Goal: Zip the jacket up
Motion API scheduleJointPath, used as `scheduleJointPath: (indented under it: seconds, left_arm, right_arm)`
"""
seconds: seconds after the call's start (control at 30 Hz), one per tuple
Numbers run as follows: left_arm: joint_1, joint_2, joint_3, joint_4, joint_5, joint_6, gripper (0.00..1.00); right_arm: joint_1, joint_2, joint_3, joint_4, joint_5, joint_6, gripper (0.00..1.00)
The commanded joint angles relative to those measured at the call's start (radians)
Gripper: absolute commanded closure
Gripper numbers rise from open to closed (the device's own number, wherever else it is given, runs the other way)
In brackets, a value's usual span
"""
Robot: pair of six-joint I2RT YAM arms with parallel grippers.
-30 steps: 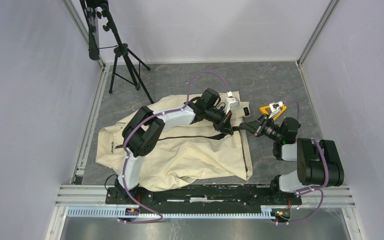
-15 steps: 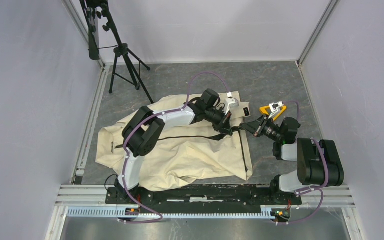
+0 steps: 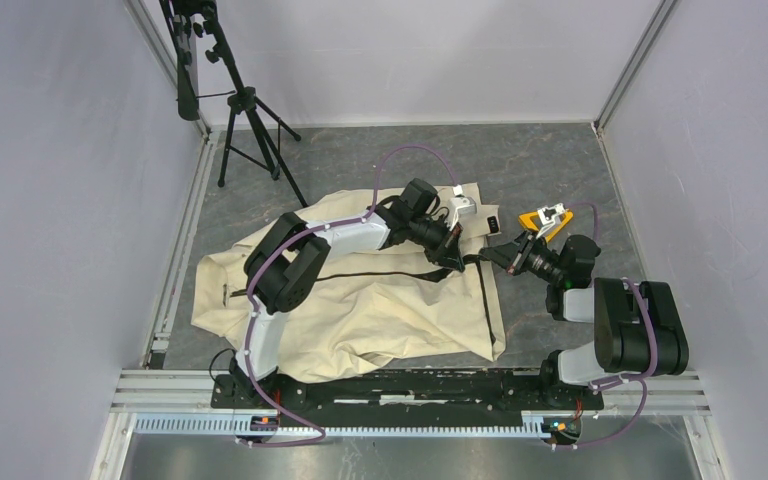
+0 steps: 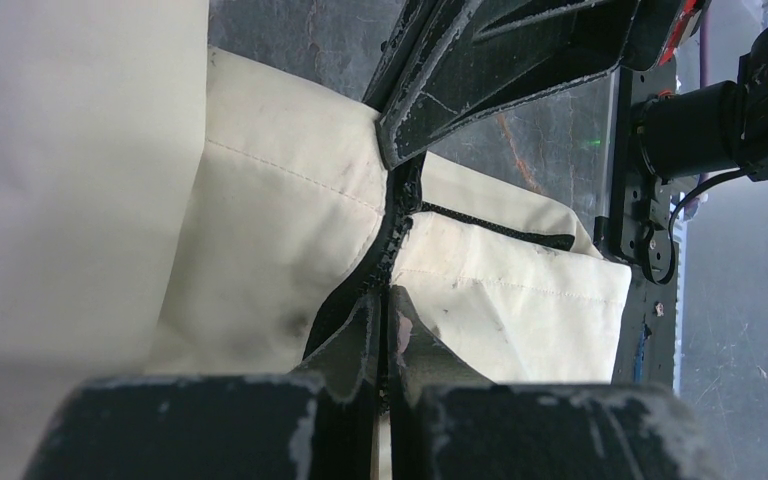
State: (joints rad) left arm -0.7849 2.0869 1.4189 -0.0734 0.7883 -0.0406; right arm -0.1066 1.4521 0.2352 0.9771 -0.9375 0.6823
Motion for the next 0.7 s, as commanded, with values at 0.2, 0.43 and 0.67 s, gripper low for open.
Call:
scheduleJointPath:
  seconds: [0.2, 0.43, 0.67]
  left_arm:
    - [0.006, -0.025, 0.0, 0.036, 0.019, -0.038, 0.98]
    - [0.006, -0.026, 0.0, 0.038, 0.022, -0.038, 0.98]
    - [0.006, -0.023, 0.003, 0.04, 0.022, -0.044, 0.98]
  right_arm:
    - [0.01, -0.018, 0.007, 0.025, 0.006, -0.023, 1.0]
    - [0.016, -0.014, 0.008, 0.018, 0.012, -0.033, 1.0]
    - [0.022, -0.016, 0.01, 0.012, 0.014, -0.038, 1.0]
